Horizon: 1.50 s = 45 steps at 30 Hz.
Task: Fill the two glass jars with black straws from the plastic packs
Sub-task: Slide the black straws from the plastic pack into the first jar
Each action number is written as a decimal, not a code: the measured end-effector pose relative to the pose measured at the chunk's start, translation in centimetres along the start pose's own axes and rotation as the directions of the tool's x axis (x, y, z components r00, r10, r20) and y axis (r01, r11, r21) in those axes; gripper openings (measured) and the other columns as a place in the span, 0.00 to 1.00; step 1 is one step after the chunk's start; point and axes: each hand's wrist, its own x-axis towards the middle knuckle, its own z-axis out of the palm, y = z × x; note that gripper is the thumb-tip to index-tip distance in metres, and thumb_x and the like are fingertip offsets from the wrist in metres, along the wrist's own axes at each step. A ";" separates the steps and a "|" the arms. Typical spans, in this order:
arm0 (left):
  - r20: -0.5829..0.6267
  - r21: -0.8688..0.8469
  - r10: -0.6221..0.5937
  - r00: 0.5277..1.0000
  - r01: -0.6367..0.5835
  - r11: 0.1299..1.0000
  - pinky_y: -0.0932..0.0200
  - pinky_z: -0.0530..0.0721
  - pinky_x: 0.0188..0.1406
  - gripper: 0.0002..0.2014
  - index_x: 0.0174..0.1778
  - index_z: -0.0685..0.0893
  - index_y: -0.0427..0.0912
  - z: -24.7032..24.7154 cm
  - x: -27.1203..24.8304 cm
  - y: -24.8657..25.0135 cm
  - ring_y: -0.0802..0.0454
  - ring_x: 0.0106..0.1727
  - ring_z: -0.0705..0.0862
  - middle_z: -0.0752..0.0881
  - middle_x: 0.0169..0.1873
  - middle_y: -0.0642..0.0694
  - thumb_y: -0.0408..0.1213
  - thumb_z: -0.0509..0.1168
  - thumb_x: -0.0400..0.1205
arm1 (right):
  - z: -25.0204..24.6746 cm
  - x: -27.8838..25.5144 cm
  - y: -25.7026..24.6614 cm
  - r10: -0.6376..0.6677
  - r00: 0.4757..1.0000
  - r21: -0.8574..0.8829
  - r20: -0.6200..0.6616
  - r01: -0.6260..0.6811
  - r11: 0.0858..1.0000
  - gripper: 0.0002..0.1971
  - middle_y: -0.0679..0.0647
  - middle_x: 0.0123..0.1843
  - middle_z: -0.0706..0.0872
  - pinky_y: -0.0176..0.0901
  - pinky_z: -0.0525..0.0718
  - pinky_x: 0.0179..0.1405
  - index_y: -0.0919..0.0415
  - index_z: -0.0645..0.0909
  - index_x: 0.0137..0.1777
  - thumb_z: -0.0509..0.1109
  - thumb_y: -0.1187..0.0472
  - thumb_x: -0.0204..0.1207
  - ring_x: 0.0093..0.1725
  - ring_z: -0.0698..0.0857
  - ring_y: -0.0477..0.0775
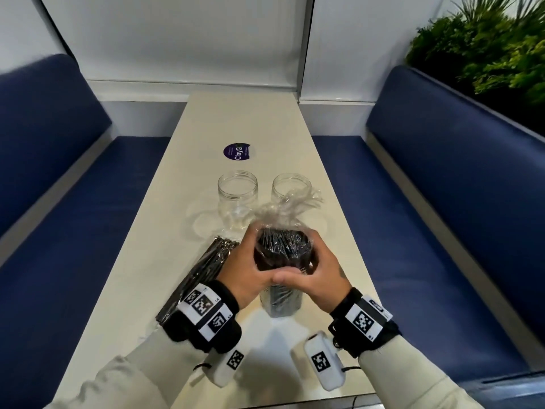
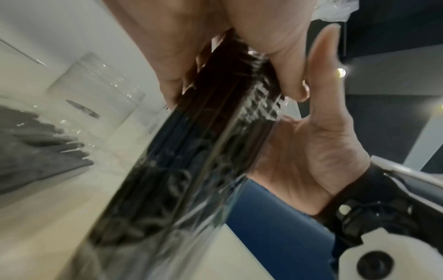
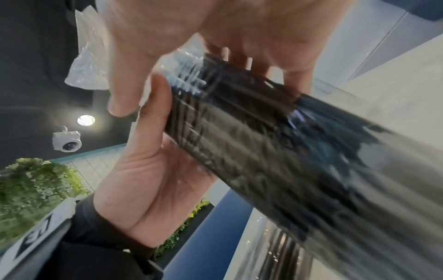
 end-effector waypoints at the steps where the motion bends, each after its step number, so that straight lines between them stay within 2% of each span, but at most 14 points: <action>1: 0.000 -0.001 -0.029 1.000 0.029 1.000 0.51 0.83 0.66 0.45 0.70 0.72 0.63 0.0 0.1 -0.6 0.57 0.63 0.85 0.86 0.60 0.58 0.56 0.83 0.56 | 0.0 0.0 0.3 0.009 1.000 -0.028 -0.014 -0.009 1.000 0.42 0.48 0.62 0.90 0.53 0.86 0.66 0.42 0.75 0.71 0.87 0.45 0.55 0.63 0.89 0.49; 4: 0.026 0.034 -0.089 0.996 0.088 0.996 0.50 0.86 0.62 0.34 0.60 0.77 0.61 0.3 0.0 -1.8 0.58 0.57 0.88 0.90 0.54 0.55 0.43 0.85 0.61 | 0.1 -0.6 1.1 0.020 0.998 -0.110 -0.056 -0.026 0.994 0.33 0.46 0.55 0.92 0.52 0.88 0.64 0.43 0.81 0.64 0.84 0.41 0.58 0.57 0.90 0.45; 9: 0.058 0.065 -0.136 0.989 0.132 0.989 0.48 0.88 0.58 0.30 0.57 0.80 0.54 0.8 -0.1 -3.1 0.54 0.54 0.89 0.91 0.50 0.52 0.45 0.85 0.61 | 0.3 -1.6 2.7 0.053 0.995 -0.135 -0.084 -0.064 0.989 0.27 0.48 0.54 0.92 0.50 0.88 0.59 0.50 0.84 0.61 0.82 0.43 0.62 0.56 0.90 0.49; 13: 0.101 0.082 -0.195 0.976 0.187 0.979 0.52 0.86 0.59 0.25 0.53 0.81 0.51 1.1 -0.5 -3.9 0.52 0.55 0.87 0.90 0.48 0.52 0.43 0.85 0.63 | 0.2 -2.3 3.4 0.073 0.996 -0.211 -0.051 -0.082 0.974 0.21 0.45 0.55 0.92 0.46 0.88 0.59 0.40 0.83 0.59 0.83 0.47 0.67 0.56 0.89 0.43; 16: 0.106 0.076 -0.212 0.971 0.205 0.976 0.47 0.87 0.61 0.26 0.53 0.84 0.52 1.1 -0.6 -4.3 0.53 0.55 0.88 0.92 0.49 0.53 0.45 0.85 0.62 | 0.0 -2.1 2.7 0.083 0.996 -0.201 -0.028 -0.087 0.976 0.31 0.45 0.58 0.91 0.51 0.87 0.63 0.43 0.81 0.63 0.85 0.44 0.60 0.60 0.88 0.42; 18: 0.119 0.104 -0.223 0.968 0.211 0.972 0.44 0.86 0.62 0.24 0.49 0.85 0.56 1.0 -0.1 -4.1 0.53 0.55 0.88 0.91 0.47 0.56 0.49 0.85 0.59 | -0.2 -1.6 1.5 0.062 0.998 -0.146 -0.014 -0.063 0.987 0.44 0.42 0.64 0.87 0.44 0.84 0.68 0.39 0.73 0.72 0.88 0.45 0.54 0.66 0.85 0.41; 20: 0.162 0.114 -0.246 0.956 0.230 0.967 0.42 0.86 0.62 0.29 0.50 0.84 0.56 0.8 0.0 -3.8 0.53 0.56 0.89 0.91 0.48 0.56 0.53 0.85 0.54 | 0.0 -0.9 0.0 0.038 0.999 -0.078 -0.025 -0.040 0.996 0.49 0.40 0.65 0.85 0.36 0.82 0.69 0.31 0.69 0.72 0.91 0.51 0.52 0.66 0.85 0.38; 23: 0.217 0.019 -0.211 0.953 0.212 0.977 0.40 0.84 0.65 0.44 0.66 0.77 0.57 0.1 -0.3 -2.8 0.51 0.62 0.87 0.89 0.58 0.52 0.49 0.86 0.53 | 0.4 0.3 -1.0 -0.022 0.999 -0.071 -0.048 0.019 0.997 0.43 0.47 0.61 0.87 0.48 0.85 0.69 0.44 0.74 0.69 0.91 0.56 0.53 0.63 0.88 0.44; 26: 0.139 -0.209 -0.044 0.989 0.073 0.975 0.45 0.81 0.69 0.51 0.78 0.63 0.63 -0.9 -0.3 -0.1 0.49 0.70 0.82 0.81 0.69 0.51 0.42 0.82 0.60 | 0.5 0.9 -0.4 0.012 0.998 0.006 -0.054 -0.012 1.000 0.44 0.54 0.61 0.89 0.61 0.86 0.67 0.51 0.75 0.67 0.91 0.47 0.51 0.63 0.89 0.54; 28: 0.107 -0.165 0.019 0.994 -0.001 0.986 0.46 0.83 0.67 0.46 0.74 0.69 0.63 -1.1 0.4 1.9 0.48 0.67 0.84 0.82 0.67 0.50 0.45 0.81 0.60 | 0.6 1.2 0.2 0.029 0.998 0.024 -0.047 -0.028 0.999 0.42 0.58 0.59 0.90 0.67 0.86 0.64 0.52 0.76 0.67 0.90 0.47 0.52 0.62 0.90 0.60; 31: 0.025 0.058 0.024 0.999 -0.026 0.998 0.49 0.86 0.64 0.37 0.62 0.79 0.62 -0.8 1.0 2.7 0.57 0.60 0.85 0.86 0.56 0.57 0.45 0.85 0.57 | 0.6 1.4 1.1 0.025 0.998 -0.001 -0.059 -0.025 1.000 0.38 0.61 0.57 0.90 0.72 0.85 0.62 0.56 0.77 0.65 0.88 0.52 0.55 0.60 0.90 0.64; 34: 0.004 0.045 -0.047 0.999 0.047 0.998 0.52 0.85 0.63 0.42 0.63 0.78 0.60 -0.5 1.1 1.7 0.59 0.60 0.84 0.87 0.56 0.58 0.47 0.86 0.53 | 0.4 1.3 1.7 0.050 0.997 -0.051 -0.057 -0.053 0.997 0.40 0.58 0.58 0.91 0.67 0.85 0.65 0.56 0.78 0.66 0.89 0.50 0.52 0.61 0.90 0.59; 40: 0.048 0.032 -0.170 0.984 0.169 0.985 0.45 0.85 0.64 0.44 0.60 0.82 0.51 0.4 0.7 -0.8 0.54 0.60 0.87 0.90 0.55 0.53 0.57 0.86 0.47 | 0.7 0.1 3.9 0.092 0.995 -0.077 -0.044 -0.095 0.993 0.40 0.52 0.62 0.90 0.62 0.86 0.67 0.55 0.78 0.69 0.89 0.48 0.56 0.64 0.89 0.53; 45: 0.069 -0.007 -0.240 0.968 0.241 0.971 0.41 0.86 0.63 0.36 0.55 0.83 0.53 0.9 0.2 -2.3 0.49 0.59 0.87 0.90 0.54 0.50 0.47 0.87 0.52 | 0.9 -0.7 5.4 0.145 0.989 -0.061 0.009 -0.144 0.988 0.37 0.52 0.61 0.91 0.64 0.87 0.64 0.55 0.79 0.69 0.87 0.45 0.60 0.64 0.89 0.54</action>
